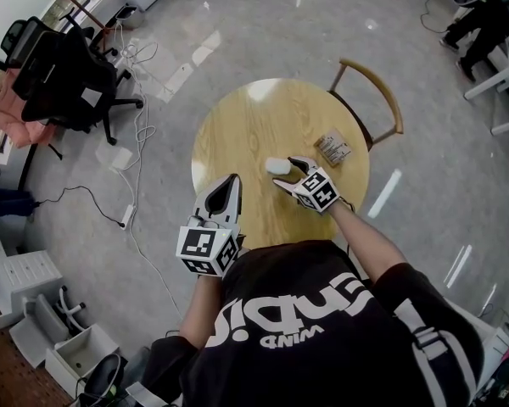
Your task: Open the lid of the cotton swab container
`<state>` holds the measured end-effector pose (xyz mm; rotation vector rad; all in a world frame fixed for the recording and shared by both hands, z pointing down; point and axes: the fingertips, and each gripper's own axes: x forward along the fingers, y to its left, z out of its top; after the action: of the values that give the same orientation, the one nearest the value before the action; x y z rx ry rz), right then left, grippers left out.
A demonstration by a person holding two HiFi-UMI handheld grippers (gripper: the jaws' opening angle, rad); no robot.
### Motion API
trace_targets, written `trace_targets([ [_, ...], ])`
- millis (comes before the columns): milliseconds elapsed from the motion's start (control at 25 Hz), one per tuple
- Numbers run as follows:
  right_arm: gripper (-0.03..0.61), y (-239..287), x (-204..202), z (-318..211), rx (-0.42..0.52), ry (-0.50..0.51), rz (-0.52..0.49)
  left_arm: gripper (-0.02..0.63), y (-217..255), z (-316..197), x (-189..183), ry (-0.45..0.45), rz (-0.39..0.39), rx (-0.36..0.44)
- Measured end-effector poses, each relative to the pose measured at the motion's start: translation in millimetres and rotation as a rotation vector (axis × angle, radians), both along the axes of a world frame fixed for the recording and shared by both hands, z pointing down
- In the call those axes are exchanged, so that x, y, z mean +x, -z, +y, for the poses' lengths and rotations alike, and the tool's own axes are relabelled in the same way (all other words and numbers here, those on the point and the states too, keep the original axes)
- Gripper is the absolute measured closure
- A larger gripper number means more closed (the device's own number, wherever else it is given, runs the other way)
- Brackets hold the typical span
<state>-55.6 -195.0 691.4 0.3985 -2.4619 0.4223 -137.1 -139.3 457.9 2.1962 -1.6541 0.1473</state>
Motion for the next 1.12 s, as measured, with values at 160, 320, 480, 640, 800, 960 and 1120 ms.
trace_targets([
  [160,0.276,-9.2,-2.7,-3.9,-0.003,0.002,0.022,0.606,-0.9,1.7,-3.0,0.008,-0.002,-0.007],
  [320,0.276,-18.3,-5.5,-7.3,0.0,0.006,0.049,0.606,-5.0,4.1,-7.5,0.02,-0.006,-0.02],
  [480,0.276,-23.9,-6.6,-11.2,-0.005,0.0,0.057,0.606,-6.9,4.5,-6.9,0.025,-0.008,-0.025],
  [640,0.277,-23.1,-11.3,-11.0,-0.006,0.013,0.056,0.606,-8.6,4.2,-7.4,0.031,-0.009,-0.029],
  [800,0.278,-24.2,-13.9,-8.6,-0.01,0.023,0.064,0.606,-9.1,3.5,-6.1,0.029,-0.005,-0.034],
  [960,0.278,-24.6,-15.0,-10.4,-0.009,0.022,0.063,0.606,-11.1,0.4,-6.8,0.03,-0.004,-0.038],
  [1120,0.289,-24.3,-16.8,-10.9,-0.01,0.032,0.064,0.605,-14.1,-1.7,-7.8,0.03,0.001,-0.045],
])
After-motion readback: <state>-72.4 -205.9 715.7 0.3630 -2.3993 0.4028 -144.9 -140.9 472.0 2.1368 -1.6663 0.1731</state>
